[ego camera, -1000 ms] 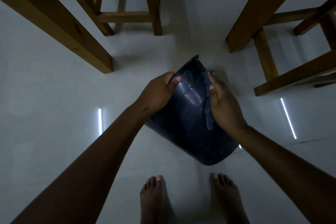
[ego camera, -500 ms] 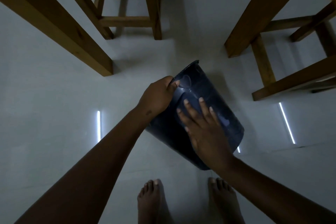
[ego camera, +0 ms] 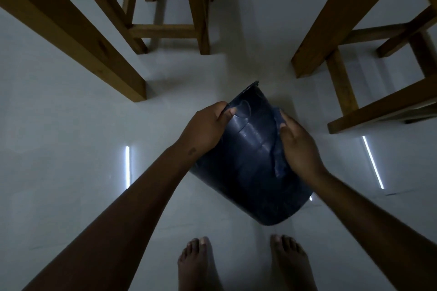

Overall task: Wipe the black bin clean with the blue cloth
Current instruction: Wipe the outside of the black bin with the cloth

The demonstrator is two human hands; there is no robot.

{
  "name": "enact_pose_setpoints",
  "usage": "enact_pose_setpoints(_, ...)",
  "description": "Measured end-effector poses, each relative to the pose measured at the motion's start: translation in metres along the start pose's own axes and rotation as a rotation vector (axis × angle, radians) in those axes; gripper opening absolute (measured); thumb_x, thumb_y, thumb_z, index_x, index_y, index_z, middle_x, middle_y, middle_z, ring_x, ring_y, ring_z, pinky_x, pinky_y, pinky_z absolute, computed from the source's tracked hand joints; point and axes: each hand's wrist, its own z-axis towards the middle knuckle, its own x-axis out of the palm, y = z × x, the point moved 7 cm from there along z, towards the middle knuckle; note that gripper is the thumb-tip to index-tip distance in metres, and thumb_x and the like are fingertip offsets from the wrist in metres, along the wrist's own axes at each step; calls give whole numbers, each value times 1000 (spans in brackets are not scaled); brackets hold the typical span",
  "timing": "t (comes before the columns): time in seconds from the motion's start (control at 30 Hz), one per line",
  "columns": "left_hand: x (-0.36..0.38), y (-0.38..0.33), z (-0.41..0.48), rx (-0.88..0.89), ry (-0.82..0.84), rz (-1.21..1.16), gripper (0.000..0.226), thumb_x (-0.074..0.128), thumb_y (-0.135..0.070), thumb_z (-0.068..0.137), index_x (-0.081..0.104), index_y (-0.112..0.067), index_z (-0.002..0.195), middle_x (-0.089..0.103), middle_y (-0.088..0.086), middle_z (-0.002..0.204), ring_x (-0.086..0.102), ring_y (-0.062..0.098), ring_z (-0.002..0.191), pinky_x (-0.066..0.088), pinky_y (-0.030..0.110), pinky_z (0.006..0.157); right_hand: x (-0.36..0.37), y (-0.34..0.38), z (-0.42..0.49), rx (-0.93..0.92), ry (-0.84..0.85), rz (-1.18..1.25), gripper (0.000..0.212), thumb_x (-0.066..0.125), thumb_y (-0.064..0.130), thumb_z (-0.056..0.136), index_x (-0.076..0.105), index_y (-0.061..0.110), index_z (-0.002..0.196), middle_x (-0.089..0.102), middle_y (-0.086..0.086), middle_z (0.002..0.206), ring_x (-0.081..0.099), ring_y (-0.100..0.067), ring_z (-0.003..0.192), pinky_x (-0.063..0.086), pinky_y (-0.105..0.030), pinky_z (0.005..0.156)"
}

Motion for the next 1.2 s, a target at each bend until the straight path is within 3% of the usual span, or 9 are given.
enact_pose_setpoints(0.03, 0, -1, -1, -2, -5, 7, 35, 33, -38, 102, 59, -14, 104, 62, 2, 89, 59, 18, 79, 41, 28, 68, -6, -7, 7, 69, 22, 118, 38, 34, 27, 103, 43, 39, 138, 54, 12, 126, 51, -6, 110, 35, -1, 80)
enact_pose_setpoints(0.1, 0, -2, 1, -4, -19, 27, 34, 34, -39, 101, 58, -16, 99, 59, -3, 80, 57, 17, 76, 39, 26, 63, -7, -10, 6, 95, 20, 180, 37, 33, 29, 103, 44, 38, 137, 54, 11, 129, 52, -10, 117, 39, -14, 90)
enact_pose_setpoints(0.2, 0, -1, 1, -15, -28, 41, 30, 34, -41, 101, 54, -20, 92, 55, -7, 72, 56, 16, 73, 38, 25, 60, 11, 0, -28, -120, -67, -122, 45, 31, 31, 103, 27, 34, 148, 29, 10, 156, 27, -11, 144, 28, -32, 114)
enact_pose_setpoints(0.37, -4, -1, 1, -13, -15, -54, 31, 44, -43, 97, 58, -16, 97, 63, -1, 82, 61, 15, 76, 47, 31, 67, 40, 24, -62, -468, -65, -433, 48, 32, 27, 100, 29, 26, 148, 20, 6, 159, 9, -19, 149, 21, -43, 117)
enact_pose_setpoints(0.5, -3, 26, -16, -31, 90, -134, 30, 44, -43, 97, 58, -17, 93, 62, -5, 83, 60, 13, 79, 44, 26, 67, 0, -1, -17, -242, -104, -209, 47, 30, 38, 102, 23, 36, 149, 20, 12, 159, 19, -10, 146, 26, -40, 117)
enact_pose_setpoints(0.63, 5, 29, -25, -19, -23, -95, 34, 40, -41, 100, 51, -27, 70, 58, -9, 67, 54, 1, 65, 38, 17, 59, -17, -9, 10, -126, -73, 5, 46, 32, 42, 102, 26, 41, 147, 28, 16, 156, 28, -4, 142, 28, -39, 116)
enact_pose_setpoints(0.93, 0, 0, -4, 49, -90, 52, 38, 38, -45, 99, 55, -22, 74, 57, -7, 68, 58, 16, 71, 39, 26, 62, 65, 35, -77, -684, -21, -726, 50, 35, 32, 97, 32, 26, 147, 19, 1, 159, 14, -32, 147, 17, -48, 116)
enact_pose_setpoints(1.1, -4, 4, -12, -8, 30, -147, 37, 38, -43, 99, 60, -14, 96, 65, 2, 89, 61, 19, 85, 47, 33, 74, 15, 22, -27, -371, -132, -341, 47, 34, 33, 102, 25, 30, 148, 23, 6, 158, 18, -18, 148, 27, -48, 116)
enact_pose_setpoints(1.2, 0, 15, -24, -17, 31, -86, 32, 35, -41, 101, 53, -23, 81, 60, -6, 77, 60, 17, 78, 43, 25, 65, -8, 9, 9, -184, -110, -52, 47, 33, 38, 102, 28, 31, 148, 25, 11, 158, 21, -7, 145, 24, -39, 118)
